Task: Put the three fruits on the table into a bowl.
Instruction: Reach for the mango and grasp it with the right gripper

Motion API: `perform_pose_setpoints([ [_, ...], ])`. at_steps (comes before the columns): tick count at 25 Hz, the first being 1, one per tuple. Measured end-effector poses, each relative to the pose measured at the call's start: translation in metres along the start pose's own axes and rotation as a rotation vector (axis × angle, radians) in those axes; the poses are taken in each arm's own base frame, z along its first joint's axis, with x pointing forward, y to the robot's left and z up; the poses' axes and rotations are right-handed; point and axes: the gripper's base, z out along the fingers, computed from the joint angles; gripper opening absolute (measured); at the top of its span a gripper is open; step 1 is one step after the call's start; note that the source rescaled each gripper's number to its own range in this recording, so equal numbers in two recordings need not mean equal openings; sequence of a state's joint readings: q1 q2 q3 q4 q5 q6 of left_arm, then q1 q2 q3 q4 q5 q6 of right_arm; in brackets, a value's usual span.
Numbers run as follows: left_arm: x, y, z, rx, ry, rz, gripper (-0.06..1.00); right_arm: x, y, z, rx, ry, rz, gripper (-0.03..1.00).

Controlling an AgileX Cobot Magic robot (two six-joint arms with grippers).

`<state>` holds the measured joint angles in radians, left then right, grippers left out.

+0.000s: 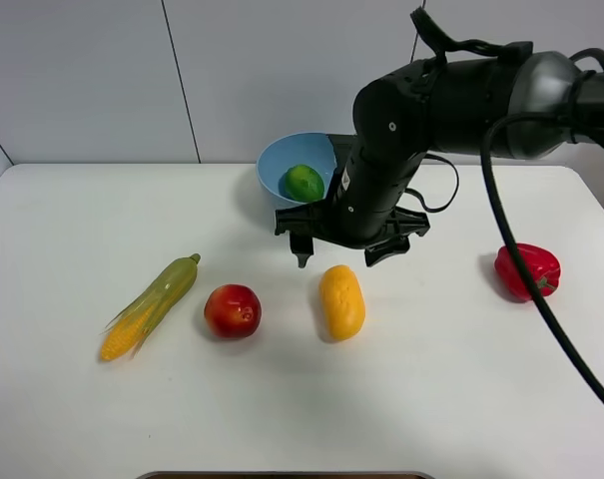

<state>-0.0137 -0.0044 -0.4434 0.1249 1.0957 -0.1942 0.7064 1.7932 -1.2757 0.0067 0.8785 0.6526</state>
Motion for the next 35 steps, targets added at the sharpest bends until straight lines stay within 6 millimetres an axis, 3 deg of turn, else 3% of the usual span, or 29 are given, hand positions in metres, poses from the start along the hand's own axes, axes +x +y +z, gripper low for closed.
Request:
perform_pose_setpoints([
  [7,0.0,0.0,0.0,0.0,0.0,0.0,0.87,0.001,-0.003,0.027,0.053,0.067,0.016,0.65],
  [15,0.0,0.0,0.0,0.0,0.0,0.0,0.87,0.012,-0.025,0.045,0.093,0.108,0.048,0.65],
  [35,0.0,0.0,0.0,-0.001,0.0,0.0,0.87,-0.002,-0.034,0.083,0.083,0.053,0.058,0.65],
])
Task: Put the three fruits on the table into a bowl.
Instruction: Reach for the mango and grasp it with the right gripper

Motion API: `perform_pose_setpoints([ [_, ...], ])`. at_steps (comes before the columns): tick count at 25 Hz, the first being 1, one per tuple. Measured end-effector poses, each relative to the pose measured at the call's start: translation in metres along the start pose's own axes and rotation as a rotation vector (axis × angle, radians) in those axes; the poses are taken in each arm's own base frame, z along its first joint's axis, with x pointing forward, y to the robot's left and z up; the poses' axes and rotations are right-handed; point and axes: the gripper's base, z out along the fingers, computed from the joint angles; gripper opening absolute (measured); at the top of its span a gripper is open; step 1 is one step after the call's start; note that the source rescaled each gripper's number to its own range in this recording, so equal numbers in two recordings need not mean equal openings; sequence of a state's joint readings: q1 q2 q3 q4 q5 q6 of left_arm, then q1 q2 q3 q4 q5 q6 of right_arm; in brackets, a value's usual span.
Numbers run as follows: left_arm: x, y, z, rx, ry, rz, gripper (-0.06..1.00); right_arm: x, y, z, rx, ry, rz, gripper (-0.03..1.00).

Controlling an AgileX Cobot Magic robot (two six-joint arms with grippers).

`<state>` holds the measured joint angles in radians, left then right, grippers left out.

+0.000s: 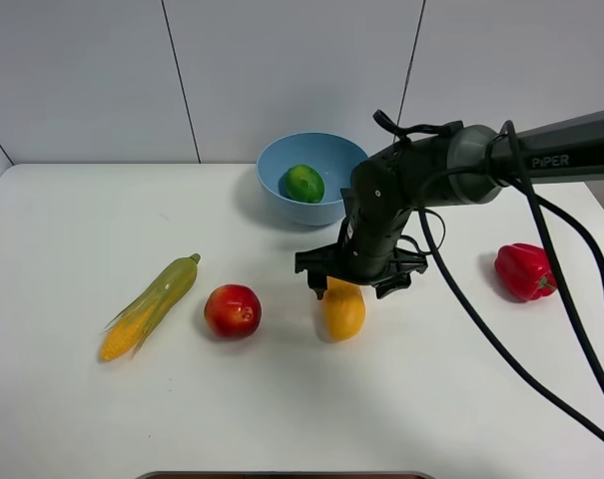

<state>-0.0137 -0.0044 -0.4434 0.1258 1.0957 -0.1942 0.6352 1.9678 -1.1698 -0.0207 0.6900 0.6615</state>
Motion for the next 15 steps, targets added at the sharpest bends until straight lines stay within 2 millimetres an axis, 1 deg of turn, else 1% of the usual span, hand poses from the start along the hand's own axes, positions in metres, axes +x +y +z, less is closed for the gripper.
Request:
perform_pose_setpoints([
  [4,0.0,0.0,0.0,0.0,0.0,0.0,0.87,0.0,0.0,0.013,0.004,0.007,-0.007,0.65],
  [9,0.0,0.0,0.0,0.0,0.0,0.0,0.87,-0.001,0.002,0.019,-0.009,-0.004,-0.003,0.65],
  [15,0.0,0.0,0.0,0.0,0.0,0.0,0.87,0.001,0.001,0.034,0.003,0.026,-0.003,0.65],
])
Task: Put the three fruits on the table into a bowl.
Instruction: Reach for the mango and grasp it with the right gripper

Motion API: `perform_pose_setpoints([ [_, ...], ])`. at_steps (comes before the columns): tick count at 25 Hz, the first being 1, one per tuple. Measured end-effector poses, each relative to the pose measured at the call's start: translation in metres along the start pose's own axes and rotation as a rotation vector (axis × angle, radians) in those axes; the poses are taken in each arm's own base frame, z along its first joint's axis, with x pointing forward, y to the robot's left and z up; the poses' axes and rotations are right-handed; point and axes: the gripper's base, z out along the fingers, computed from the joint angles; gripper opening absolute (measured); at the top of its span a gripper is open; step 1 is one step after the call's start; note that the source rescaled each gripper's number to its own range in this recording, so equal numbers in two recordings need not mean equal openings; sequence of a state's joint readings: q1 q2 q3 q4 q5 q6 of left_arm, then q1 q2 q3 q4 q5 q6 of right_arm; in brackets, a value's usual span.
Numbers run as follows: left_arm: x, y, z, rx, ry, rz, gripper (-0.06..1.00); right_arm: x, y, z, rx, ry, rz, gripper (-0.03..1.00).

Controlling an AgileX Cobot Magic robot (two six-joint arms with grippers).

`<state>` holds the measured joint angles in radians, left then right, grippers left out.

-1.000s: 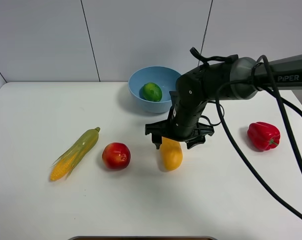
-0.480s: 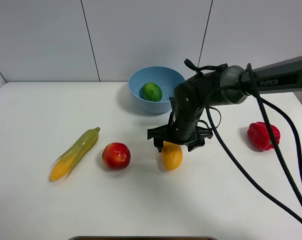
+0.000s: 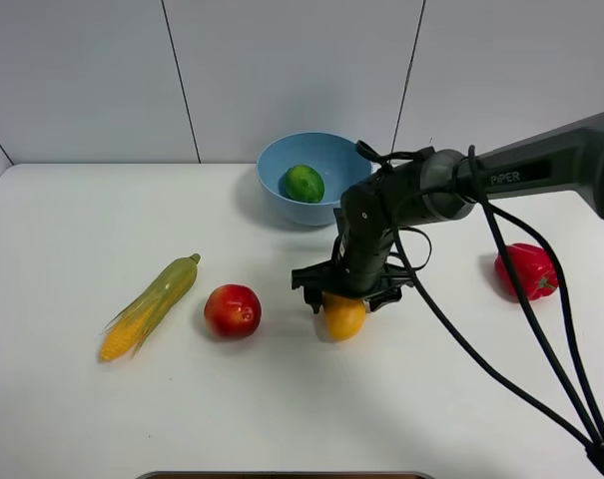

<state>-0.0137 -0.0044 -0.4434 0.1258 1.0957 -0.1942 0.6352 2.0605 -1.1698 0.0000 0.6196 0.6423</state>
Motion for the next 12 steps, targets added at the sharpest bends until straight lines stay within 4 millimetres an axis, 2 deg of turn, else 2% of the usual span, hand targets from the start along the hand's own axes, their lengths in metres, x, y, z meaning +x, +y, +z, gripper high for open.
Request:
perform_pose_setpoints([
  [8,0.0,0.0,0.0,0.0,0.0,0.0,0.87,0.0009,-0.0003,0.0044,0.004,0.011,-0.006,0.64],
  [10,0.0,0.0,0.0,0.0,0.0,0.0,0.87,0.0009,-0.0003,0.0044,0.004,0.011,-0.006,0.51],
  [11,0.0,0.0,0.0,0.0,0.0,0.0,0.87,0.0009,-0.0003,0.0044,0.004,0.011,-0.006,0.41],
  [12,0.0,0.0,0.0,0.0,0.0,0.0,0.87,0.0009,-0.0003,0.0044,0.004,0.011,-0.006,0.27],
])
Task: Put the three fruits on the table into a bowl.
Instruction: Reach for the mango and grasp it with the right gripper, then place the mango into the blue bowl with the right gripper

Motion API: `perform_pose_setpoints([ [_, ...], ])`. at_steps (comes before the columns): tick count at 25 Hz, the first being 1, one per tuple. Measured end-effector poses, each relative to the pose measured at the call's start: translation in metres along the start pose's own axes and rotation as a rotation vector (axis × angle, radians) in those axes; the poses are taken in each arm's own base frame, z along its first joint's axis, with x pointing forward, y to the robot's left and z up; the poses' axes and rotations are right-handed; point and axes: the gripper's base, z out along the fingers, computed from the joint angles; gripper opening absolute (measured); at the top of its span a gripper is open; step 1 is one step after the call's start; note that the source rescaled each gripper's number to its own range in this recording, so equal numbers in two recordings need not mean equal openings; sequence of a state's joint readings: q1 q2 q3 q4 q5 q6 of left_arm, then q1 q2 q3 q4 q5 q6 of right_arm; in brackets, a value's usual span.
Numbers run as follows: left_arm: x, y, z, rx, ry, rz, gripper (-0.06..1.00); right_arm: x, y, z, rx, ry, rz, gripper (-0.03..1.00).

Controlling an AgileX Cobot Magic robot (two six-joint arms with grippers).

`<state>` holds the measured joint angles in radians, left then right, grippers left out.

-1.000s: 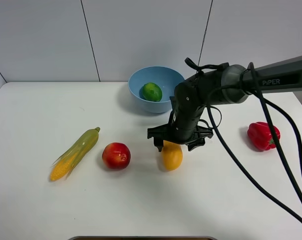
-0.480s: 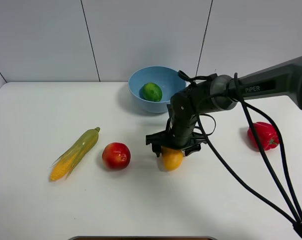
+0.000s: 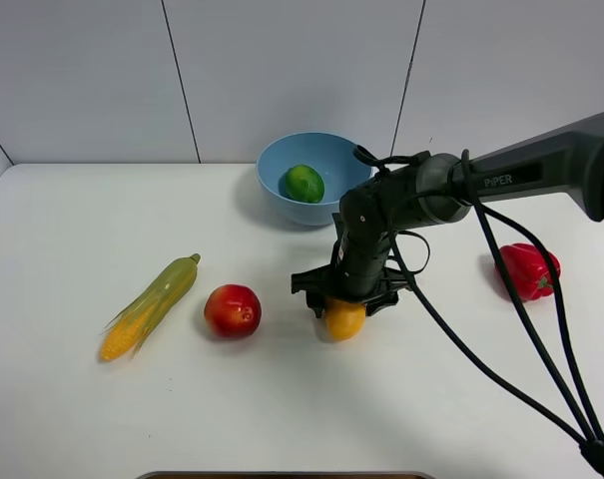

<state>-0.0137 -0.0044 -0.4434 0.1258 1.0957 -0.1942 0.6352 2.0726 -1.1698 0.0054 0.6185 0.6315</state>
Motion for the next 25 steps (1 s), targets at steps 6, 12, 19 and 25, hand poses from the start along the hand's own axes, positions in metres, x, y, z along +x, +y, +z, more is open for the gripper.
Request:
perform_pose_setpoints([
  [6,0.0,0.0,0.0,0.0,0.0,0.0,0.87,0.0,0.0,0.0,0.0,0.0,0.0,0.0],
  [12,0.0,0.0,0.0,0.0,0.0,0.0,0.87,0.0,0.0,0.0,0.0,0.0,-0.001,0.0],
  [19,0.0,0.0,0.0,0.0,0.0,0.0,0.87,-0.002,0.001,-0.01,-0.016,-0.022,-0.011,0.0],
  [25,0.0,0.0,0.0,0.0,0.0,0.0,0.87,-0.006,0.004,-0.057,-0.078,-0.129,-0.034,0.0],
])
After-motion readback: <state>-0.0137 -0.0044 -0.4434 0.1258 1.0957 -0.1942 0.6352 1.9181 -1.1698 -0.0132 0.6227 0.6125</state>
